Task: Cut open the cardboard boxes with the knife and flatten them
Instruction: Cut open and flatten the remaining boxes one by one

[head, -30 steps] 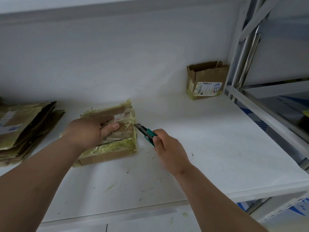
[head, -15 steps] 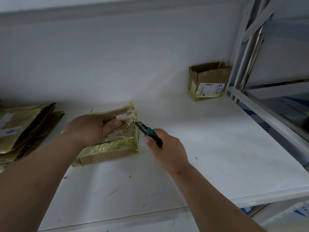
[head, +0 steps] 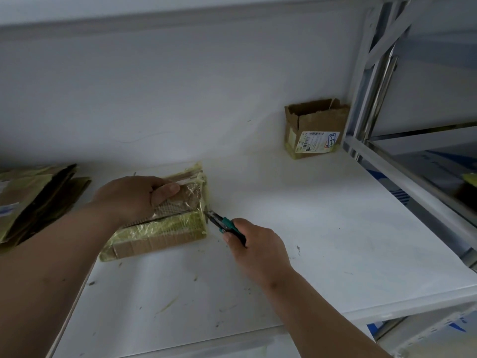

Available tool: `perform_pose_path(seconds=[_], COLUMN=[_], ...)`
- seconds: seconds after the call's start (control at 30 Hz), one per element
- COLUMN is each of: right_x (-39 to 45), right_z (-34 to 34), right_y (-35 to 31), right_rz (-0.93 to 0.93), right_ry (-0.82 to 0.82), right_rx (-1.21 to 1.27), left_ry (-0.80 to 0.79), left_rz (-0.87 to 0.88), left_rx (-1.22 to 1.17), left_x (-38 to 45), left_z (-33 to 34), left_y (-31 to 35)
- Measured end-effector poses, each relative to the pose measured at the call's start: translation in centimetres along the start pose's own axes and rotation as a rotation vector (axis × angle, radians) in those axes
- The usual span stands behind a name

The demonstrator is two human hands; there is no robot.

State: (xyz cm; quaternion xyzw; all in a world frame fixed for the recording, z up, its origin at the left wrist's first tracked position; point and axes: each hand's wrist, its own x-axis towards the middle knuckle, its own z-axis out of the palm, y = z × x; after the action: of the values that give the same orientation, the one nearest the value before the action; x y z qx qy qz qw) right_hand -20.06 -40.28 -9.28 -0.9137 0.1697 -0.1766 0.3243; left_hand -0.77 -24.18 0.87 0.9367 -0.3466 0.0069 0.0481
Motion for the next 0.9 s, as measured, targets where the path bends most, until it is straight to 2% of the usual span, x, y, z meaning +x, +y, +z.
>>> perform_pose_path(seconds=[0.23,0.43,0.9], right_x=[-0.1,1.2,2.3], right_z=[-0.2,-0.8,-0.5], right_y=[0.5,-0.4,-1.2], right_rz=[0.009,0.06,0.054], right_ry=[-0.027,0.103,0.126], right_rx=[-0.034,0.076,0.121], left_ry=[0.015,-0.005,-0.009], left_rz=[-0.001,-0.015,0.016], left_rx=[0.012,-0.004,0.008], left_x=[0.3,-0.4,-0.6], left_z=[0.1,-0.2,-0.2], left_y=[-0.3,0.1,0.3])
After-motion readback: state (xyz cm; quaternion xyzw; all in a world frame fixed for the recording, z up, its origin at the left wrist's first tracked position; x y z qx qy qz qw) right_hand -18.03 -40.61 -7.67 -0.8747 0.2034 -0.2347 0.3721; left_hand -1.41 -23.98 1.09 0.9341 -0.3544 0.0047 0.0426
